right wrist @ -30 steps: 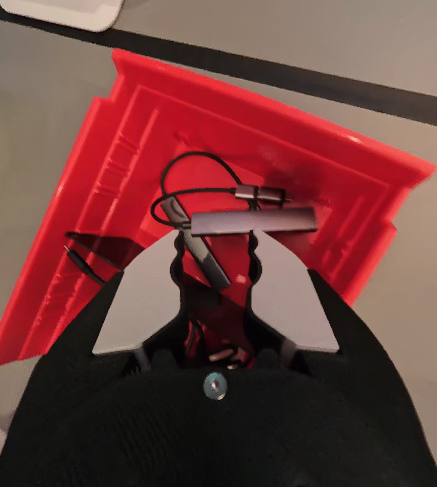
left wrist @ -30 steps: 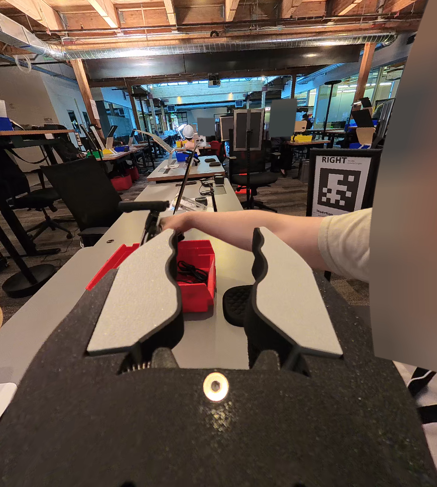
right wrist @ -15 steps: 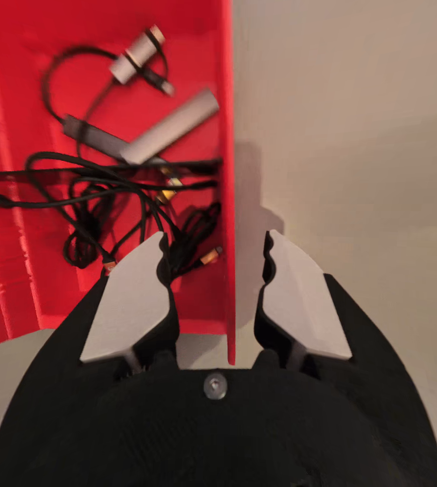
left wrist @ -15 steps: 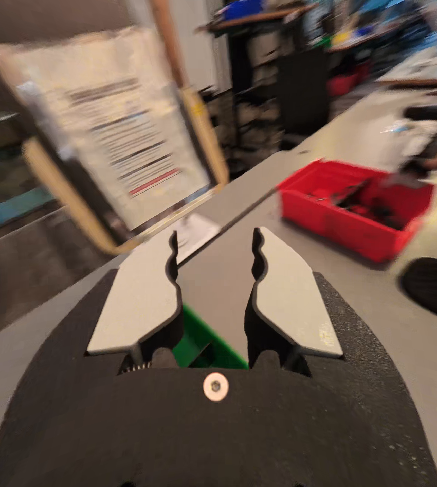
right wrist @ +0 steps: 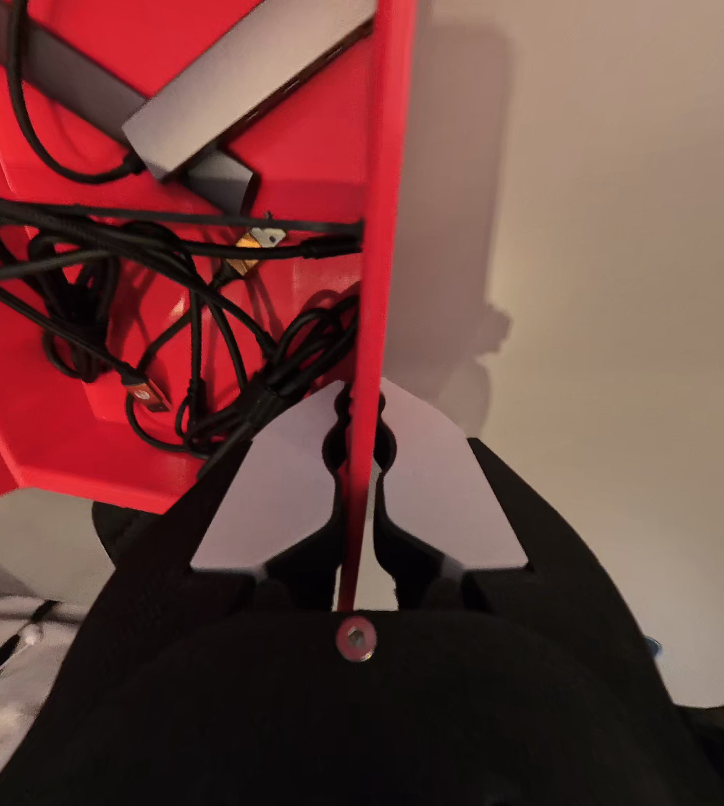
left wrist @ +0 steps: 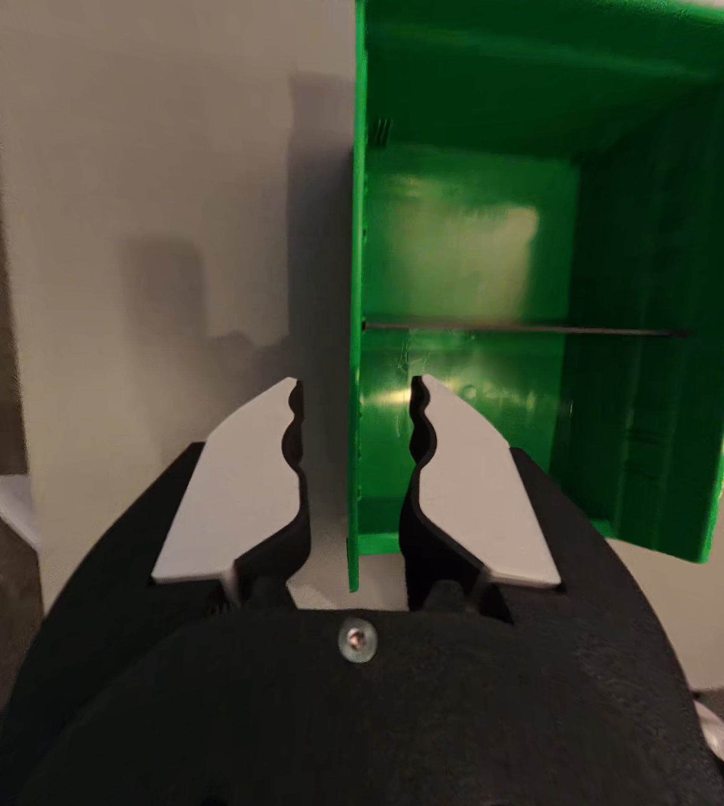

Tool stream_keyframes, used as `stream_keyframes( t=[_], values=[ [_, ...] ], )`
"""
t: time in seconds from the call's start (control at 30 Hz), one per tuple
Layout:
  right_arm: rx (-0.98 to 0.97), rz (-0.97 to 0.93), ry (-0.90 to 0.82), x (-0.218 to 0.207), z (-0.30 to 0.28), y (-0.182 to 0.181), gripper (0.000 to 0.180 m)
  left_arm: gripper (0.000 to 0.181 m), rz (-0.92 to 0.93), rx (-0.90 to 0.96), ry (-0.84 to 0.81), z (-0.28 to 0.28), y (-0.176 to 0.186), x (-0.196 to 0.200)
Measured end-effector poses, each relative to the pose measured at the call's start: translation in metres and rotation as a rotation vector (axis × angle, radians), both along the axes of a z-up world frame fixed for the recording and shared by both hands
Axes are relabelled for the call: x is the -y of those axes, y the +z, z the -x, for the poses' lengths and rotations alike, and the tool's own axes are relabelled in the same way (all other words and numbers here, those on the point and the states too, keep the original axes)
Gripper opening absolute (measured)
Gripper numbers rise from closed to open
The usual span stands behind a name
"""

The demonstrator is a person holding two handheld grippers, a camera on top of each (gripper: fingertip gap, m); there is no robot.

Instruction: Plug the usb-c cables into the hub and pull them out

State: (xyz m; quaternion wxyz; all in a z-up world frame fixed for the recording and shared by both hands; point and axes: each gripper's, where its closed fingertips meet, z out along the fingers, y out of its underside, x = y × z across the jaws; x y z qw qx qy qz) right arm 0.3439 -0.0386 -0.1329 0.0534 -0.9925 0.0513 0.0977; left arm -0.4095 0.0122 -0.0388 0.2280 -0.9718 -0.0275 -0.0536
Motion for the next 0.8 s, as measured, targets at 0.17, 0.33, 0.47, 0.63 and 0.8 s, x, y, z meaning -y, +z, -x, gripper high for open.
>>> stream_keyframes(
  t=[0.17,0.33,0.47,0.63,0.8],
  values=[
    [0.032,0.034,0.086,-0.005,0.016,0.0,0.009,0.048,0.213,0.059,-0.046,-0.003,-0.043,0.012],
    [0.035,0.063,0.183,-0.01,0.043,0.0,0.012,0.028,0.365,0.086,-0.133,-0.02,-0.067,0.019],
    [0.059,0.085,0.245,-0.02,0.063,0.0,0.013,0.017,0.439,-0.019,-0.232,-0.031,-0.071,0.024],
    [0.127,0.124,0.347,-0.029,0.089,0.0,0.017,0.021,0.495,-0.067,-0.364,-0.064,-0.072,0.021],
    [0.172,0.132,0.451,-0.039,0.121,0.001,0.022,0.023,0.513,-0.092,-0.433,-0.087,-0.073,0.017]
  ],
)
